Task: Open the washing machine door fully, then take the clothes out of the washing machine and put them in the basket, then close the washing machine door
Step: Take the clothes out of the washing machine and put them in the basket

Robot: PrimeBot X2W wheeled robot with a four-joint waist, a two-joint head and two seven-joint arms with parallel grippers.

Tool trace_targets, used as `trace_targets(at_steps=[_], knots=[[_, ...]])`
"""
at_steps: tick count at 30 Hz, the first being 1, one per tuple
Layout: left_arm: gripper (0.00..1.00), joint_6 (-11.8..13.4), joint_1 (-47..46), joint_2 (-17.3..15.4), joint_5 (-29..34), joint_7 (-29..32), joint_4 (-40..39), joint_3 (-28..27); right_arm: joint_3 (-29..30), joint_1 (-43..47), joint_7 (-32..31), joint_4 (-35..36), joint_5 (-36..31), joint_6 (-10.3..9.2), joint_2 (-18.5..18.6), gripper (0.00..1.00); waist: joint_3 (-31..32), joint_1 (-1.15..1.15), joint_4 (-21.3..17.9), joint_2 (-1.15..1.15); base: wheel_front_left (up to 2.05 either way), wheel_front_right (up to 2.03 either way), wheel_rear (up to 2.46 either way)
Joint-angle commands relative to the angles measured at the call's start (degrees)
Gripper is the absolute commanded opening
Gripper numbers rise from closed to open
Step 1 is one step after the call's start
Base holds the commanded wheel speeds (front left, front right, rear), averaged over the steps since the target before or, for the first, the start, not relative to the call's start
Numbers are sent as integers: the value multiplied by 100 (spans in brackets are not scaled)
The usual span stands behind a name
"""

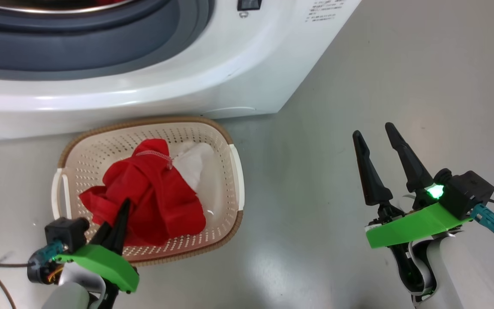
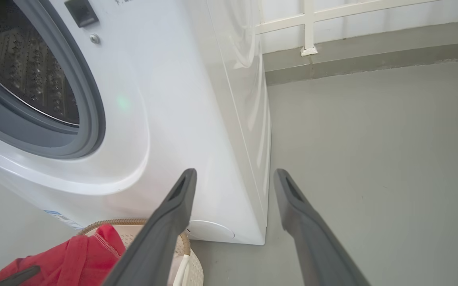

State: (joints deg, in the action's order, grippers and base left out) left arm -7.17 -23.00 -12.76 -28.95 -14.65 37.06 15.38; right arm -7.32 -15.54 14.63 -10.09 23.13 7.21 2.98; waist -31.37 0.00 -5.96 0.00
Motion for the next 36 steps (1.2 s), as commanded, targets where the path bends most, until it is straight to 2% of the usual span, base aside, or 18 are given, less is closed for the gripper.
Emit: trace_targets(at_steps=[1,13,24,25,27,28,30,32,36], knots=[[0,-32,-74,-149,-51,-35,27,-109,-130,17,37,151,-5,28,-11,100,-131,0,-32,0,0,0,0],[0,-32,-1200,-307,-301,-35,1247,539,-110,-188,37,307,9,28,-11,100,-793,0,-113,0,0,0,0],[0,-32,-1934,-457,-673,-35,1903,1104,-122,-328,37,403,-23,28,-11,100,-1185,0,-141,0,0,0,0],[5,-32,-1977,-464,-718,-35,1955,1146,-121,-332,37,407,-26,28,-11,100,-1199,0,-140,0,0,0,0],[36,-32,-2048,-480,-800,-35,2028,1219,-118,-343,37,414,-31,28,-11,100,-1221,0,-139,0,0,0,0],[36,-32,-2048,-480,-800,-35,2028,1219,-118,-343,37,414,-31,28,-11,100,-1221,0,-139,0,0,0,0],[72,-32,-2098,-500,-867,-35,2072,1288,-112,-353,37,411,-37,28,-11,100,-1227,0,-138,0,0,0,0],[100,-32,-2137,-529,-930,-35,2094,1339,-102,-364,37,400,-45,28,-11,100,-1229,0,-135,0,0,0,0],[100,-32,-2152,-563,-1024,-35,2082,1410,-92,-367,37,382,-50,28,-11,100,-1203,0,-119,0,0,0,0]])
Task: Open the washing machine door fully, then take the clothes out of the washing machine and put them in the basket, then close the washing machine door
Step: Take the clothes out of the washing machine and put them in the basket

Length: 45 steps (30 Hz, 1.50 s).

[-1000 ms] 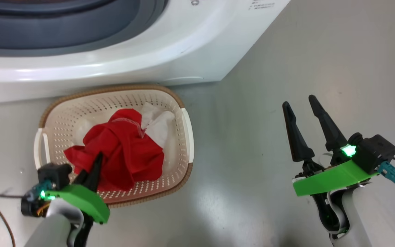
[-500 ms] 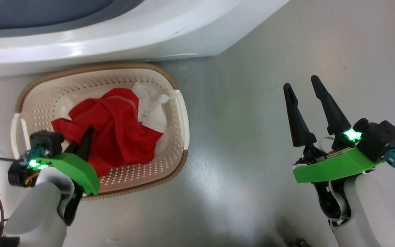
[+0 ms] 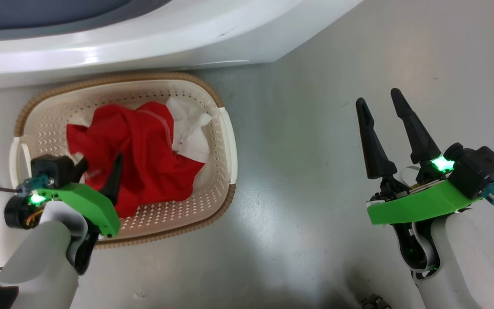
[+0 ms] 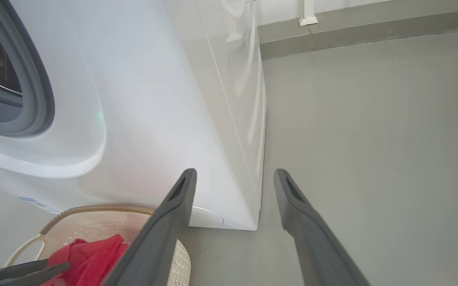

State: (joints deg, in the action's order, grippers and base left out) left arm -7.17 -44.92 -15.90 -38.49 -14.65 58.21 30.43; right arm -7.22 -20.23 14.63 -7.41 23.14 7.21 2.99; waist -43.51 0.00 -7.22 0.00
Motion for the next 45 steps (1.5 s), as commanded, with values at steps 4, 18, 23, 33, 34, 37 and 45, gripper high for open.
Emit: trace_targets(at_steps=[4,18,23,33,34,37,45], knots=[[100,-32,57,-256,-151,-35,-49,-93,-114,106,37,86,-48,28,-12,100,69,0,24,0,0,0,0],[100,-32,551,-182,-125,-35,-437,-563,-83,296,37,-142,-106,28,-12,100,894,0,174,0,0,0,0],[100,-32,830,-134,96,-35,-709,-976,-66,420,37,-246,-153,28,-12,100,1323,0,243,0,0,0,0],[100,-32,1611,91,881,-35,-1568,-1977,9,803,37,-443,-234,28,-12,100,2215,0,374,0,0,0,0],[100,-32,1692,121,964,-35,-1668,-2067,23,849,37,-454,-244,28,-12,100,2292,0,391,0,0,0,0],[100,-32,1853,188,1113,-35,-1874,-2249,52,936,37,-479,-262,28,-12,100,2446,0,421,0,0,0,0],[100,-32,2496,380,1670,-35,-2770,-2827,113,1199,37,-522,-235,28,36,100,2957,0,512,0,0,0,0]])
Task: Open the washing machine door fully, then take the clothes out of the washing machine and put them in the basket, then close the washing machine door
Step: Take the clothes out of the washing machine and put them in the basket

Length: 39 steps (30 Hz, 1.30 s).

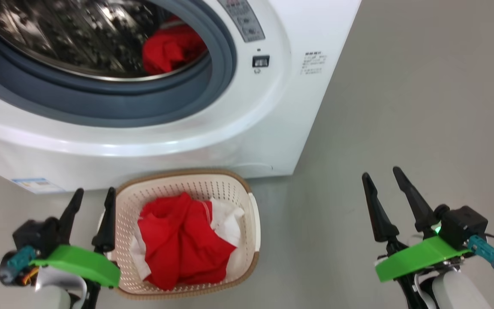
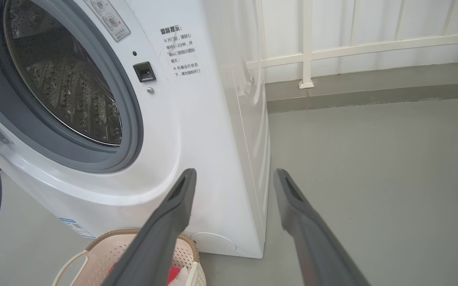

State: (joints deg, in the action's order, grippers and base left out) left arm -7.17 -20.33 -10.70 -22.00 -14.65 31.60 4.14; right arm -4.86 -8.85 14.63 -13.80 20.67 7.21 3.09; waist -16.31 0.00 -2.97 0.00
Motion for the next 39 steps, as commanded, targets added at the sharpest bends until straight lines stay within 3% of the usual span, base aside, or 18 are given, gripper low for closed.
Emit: trace_targets(at_steps=[1,24,39], knots=[[100,-32,125,-114,79,-35,-220,-263,-120,92,37,114,25,28,38,100,294,0,96,0,0,0,0],[100,-32,2042,351,811,-35,-2230,-989,14,920,37,189,250,28,335,100,1209,0,182,0,0,0,0],[100,-32,2594,572,890,-35,-2642,-1153,118,1186,37,298,267,28,350,100,1303,0,183,0,0,0,0]])
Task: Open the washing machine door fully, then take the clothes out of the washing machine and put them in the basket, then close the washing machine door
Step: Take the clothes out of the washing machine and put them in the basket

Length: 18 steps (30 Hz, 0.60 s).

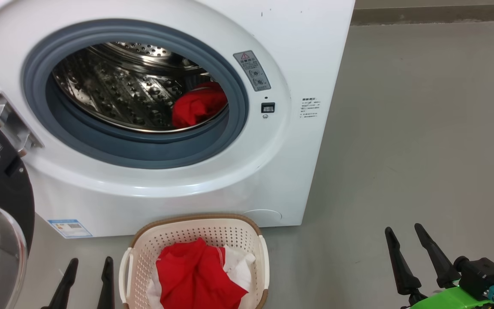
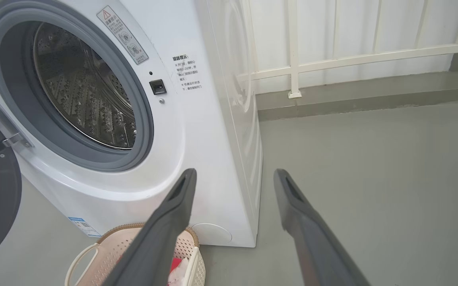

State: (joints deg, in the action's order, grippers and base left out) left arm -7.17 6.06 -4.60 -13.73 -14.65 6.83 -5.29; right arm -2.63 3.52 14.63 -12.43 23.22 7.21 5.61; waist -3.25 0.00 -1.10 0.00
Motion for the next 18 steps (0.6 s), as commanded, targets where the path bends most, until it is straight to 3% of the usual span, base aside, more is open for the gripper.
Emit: trace_targets(at_steps=[1,18], knots=[[100,-32,-44,-37,64,-35,-171,-209,-107,-55,37,164,13,28,97,100,-5,0,-9,0,0,0,0],[100,-32,-40,-21,7,-35,-197,-200,-134,-91,37,189,5,28,73,100,-93,0,-52,0,0,0,0]])
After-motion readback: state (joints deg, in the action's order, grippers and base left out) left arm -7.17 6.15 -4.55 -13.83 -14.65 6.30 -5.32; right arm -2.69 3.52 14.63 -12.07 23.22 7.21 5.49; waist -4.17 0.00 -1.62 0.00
